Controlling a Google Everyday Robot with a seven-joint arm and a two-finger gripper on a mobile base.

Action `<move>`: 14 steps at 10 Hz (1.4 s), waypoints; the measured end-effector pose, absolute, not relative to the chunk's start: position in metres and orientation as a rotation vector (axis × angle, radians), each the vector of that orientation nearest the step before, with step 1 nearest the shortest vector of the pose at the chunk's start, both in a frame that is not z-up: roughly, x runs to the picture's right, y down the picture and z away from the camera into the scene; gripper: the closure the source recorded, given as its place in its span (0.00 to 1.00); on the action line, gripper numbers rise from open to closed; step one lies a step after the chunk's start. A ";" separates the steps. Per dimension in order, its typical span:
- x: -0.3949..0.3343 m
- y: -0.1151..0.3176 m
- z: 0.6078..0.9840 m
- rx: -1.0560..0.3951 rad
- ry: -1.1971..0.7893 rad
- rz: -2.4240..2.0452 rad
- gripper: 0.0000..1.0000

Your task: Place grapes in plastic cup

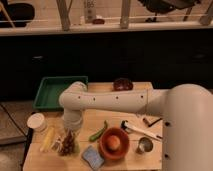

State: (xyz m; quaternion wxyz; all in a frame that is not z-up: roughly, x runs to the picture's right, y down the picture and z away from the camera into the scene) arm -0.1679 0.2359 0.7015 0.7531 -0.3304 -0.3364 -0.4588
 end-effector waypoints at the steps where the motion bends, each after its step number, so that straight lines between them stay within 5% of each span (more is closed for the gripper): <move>1: -0.169 0.235 0.702 -0.721 -0.737 -1.002 0.89; 14: -0.177 0.233 0.707 -0.729 -0.765 -1.001 0.78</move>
